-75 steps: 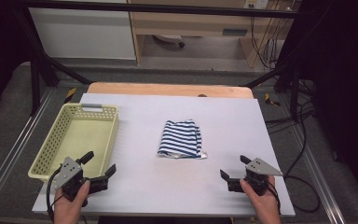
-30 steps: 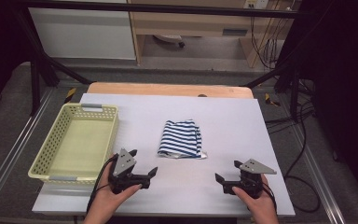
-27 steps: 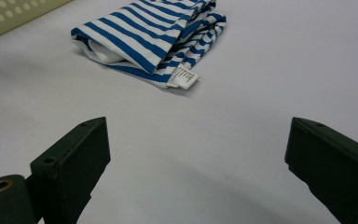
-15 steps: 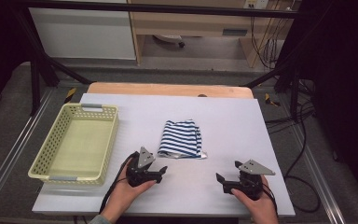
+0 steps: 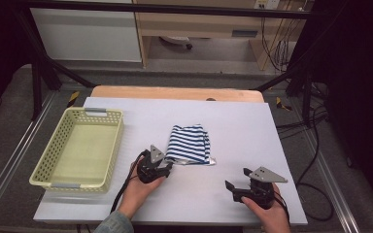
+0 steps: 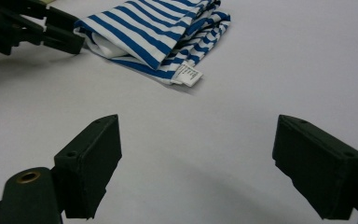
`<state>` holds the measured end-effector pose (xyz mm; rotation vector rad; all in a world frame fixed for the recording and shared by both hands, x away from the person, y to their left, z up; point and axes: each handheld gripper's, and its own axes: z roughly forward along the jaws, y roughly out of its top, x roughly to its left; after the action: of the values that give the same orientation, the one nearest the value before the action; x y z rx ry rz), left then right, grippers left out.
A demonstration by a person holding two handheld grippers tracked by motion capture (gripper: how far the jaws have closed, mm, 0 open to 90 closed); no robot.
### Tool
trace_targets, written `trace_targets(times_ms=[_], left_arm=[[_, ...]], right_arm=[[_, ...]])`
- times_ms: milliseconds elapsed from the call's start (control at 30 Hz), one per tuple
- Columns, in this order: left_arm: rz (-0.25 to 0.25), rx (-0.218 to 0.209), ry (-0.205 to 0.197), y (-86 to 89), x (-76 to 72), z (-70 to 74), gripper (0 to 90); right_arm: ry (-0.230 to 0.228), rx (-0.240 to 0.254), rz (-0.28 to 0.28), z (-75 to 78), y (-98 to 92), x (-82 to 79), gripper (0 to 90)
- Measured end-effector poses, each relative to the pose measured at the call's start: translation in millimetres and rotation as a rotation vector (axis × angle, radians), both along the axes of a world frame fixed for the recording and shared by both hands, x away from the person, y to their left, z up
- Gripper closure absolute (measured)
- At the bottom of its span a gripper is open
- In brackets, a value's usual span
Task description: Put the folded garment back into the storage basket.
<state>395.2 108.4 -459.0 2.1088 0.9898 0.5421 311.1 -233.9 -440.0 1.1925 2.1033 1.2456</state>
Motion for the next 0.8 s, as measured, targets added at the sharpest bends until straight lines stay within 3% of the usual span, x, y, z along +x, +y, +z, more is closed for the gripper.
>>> trace_targets(times_ms=[33, 200, 300, 467, 567, 800], left_arm=[[-0.003, -0.010, 0.008, -1.1, 2.9, -0.1, 51.2], [0.004, -0.043, 0.026, -0.1, 9.3, 0.2, 75.3], [0.002, -0.040, 0.027, -0.6, 9.4, 0.4, 81.4], [-0.003, -0.020, 0.043, 0.3, 2.8, 3.0, 85.2], [-0.036, 0.022, 0.049, 6.1, -9.8, 5.9, 85.2], [-0.075, 0.027, 0.070, 27.4, -43.3, 7.6, 85.2]], right_arm=[[0.000, 0.000, 0.002, -0.2, 1.3, -0.1, 15.8], [0.005, -0.006, 0.008, -0.4, 1.5, -1.2, 16.2], [0.008, -0.005, 0.007, -0.7, 1.1, -0.8, 16.4], [0.013, -0.002, 0.018, -1.1, 2.6, -0.8, 16.1], [0.018, -0.006, 0.025, -2.6, 3.0, -0.3, 15.6], [0.025, -0.021, 0.030, -3.8, 5.3, -0.6, 14.6]])
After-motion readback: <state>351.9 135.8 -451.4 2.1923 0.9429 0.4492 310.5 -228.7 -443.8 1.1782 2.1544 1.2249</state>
